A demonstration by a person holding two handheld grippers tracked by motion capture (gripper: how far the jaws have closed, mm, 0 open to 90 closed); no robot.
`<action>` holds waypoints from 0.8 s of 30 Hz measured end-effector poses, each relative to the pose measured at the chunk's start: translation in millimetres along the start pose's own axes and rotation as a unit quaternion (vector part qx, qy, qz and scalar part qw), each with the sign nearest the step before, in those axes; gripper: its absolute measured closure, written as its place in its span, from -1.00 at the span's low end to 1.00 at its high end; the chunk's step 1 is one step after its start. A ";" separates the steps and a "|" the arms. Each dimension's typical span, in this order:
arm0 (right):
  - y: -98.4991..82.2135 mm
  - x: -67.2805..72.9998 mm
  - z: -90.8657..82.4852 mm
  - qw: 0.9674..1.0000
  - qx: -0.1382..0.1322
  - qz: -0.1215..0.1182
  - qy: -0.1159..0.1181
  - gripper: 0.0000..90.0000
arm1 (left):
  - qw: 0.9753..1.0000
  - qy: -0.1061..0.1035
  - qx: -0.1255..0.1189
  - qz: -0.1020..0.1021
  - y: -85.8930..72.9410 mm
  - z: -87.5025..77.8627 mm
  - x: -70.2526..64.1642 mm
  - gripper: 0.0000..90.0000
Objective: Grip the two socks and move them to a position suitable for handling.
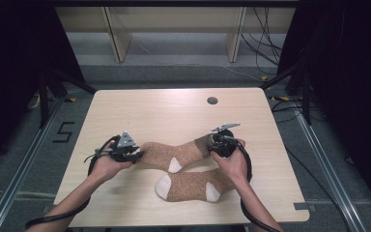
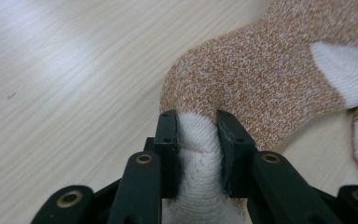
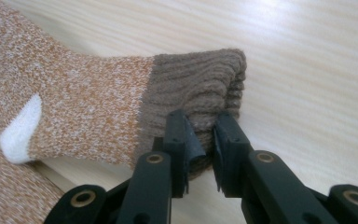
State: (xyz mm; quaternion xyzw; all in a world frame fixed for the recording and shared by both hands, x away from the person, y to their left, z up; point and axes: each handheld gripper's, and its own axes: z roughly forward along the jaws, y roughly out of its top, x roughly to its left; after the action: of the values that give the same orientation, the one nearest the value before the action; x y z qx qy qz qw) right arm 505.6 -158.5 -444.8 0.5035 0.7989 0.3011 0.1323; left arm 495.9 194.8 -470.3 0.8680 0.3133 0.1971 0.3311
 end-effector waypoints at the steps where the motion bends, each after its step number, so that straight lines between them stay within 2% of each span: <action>1: -1.8 -2.9 1.4 1.000 -0.002 -0.004 -0.002 0.73 | 1.000 -0.002 -0.001 -0.002 0.6 3.8 -0.1 0.58; 5: -8.2 -9.4 5.9 1.000 0.007 0.003 -0.006 0.71 | 1.000 -0.005 0.001 -0.003 -0.2 15.4 0.8 0.47; 7: -11.6 -10.5 8.9 1.000 0.012 0.006 -0.009 0.67 | 1.000 -0.006 0.000 -0.013 -1.8 17.9 1.2 0.27; 9: -14.1 -11.5 11.3 1.000 0.024 -0.002 -0.012 0.57 | 1.000 0.012 -0.011 -0.026 -2.8 15.1 4.1 0.07; 10: -15.0 -11.7 12.0 1.000 0.025 -0.005 -0.016 0.50 | 0.998 0.020 -0.031 -0.049 -3.5 13.3 4.2 0.01; 11: -15.3 -11.8 11.4 1.000 0.022 -0.004 -0.022 0.44 | 0.997 0.031 -0.041 -0.053 -4.1 8.7 7.4 0.00; 12: -15.0 -11.9 9.5 0.999 0.017 -0.005 -0.031 0.39 | 0.996 0.047 -0.049 -0.050 -4.9 4.0 10.6 0.03; 13: -14.5 -10.4 7.2 0.999 0.011 -0.007 -0.041 0.38 | 0.997 0.057 -0.038 -0.030 -6.0 -2.3 14.4 0.13; 14: -13.5 -9.0 3.7 0.998 0.007 -0.017 -0.054 0.38 | 0.998 0.058 -0.030 -0.028 -7.6 -5.7 15.4 0.23; 15: -12.3 -5.7 1.5 0.998 0.002 -0.016 -0.055 0.38 | 0.998 0.051 -0.029 -0.033 -9.9 -5.4 14.7 0.31; 17: -10.0 0.6 -1.6 0.997 -0.008 -0.030 -0.065 0.39 | 0.999 0.042 -0.013 -0.029 -14.1 -2.8 11.9 0.41; 18: -8.6 2.6 -2.5 0.996 -0.009 -0.048 -0.068 0.40 | 0.999 0.037 -0.011 -0.034 -16.1 0.9 9.1 0.44; 20: -6.4 7.5 -0.6 0.997 -0.007 -0.060 -0.053 0.40 | 0.999 0.029 0.005 -0.027 -17.7 5.8 6.9 0.47; 21: -6.0 10.3 2.3 0.997 -0.001 -0.058 -0.041 0.40 | 0.999 0.029 0.009 -0.025 -17.2 8.3 6.4 0.47; 22: -6.0 11.6 4.9 0.997 0.007 -0.063 -0.039 0.40 | 0.999 0.033 0.004 -0.032 -16.3 11.3 5.5 0.48; 23: -6.2 12.2 8.1 0.997 0.011 -0.070 -0.039 0.39 | 0.999 0.032 0.008 -0.025 -14.9 12.5 6.7 0.48; 24: -6.9 13.1 11.4 0.997 0.016 -0.068 -0.037 0.39 | 0.999 0.036 0.004 -0.030 -13.7 15.0 6.5 0.48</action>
State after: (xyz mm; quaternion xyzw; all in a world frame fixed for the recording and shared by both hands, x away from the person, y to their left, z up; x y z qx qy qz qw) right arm 500.5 -145.1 -456.8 0.4605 0.8306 0.2599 0.1745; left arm 503.2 200.4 -489.5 0.8520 0.3514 0.2168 0.3218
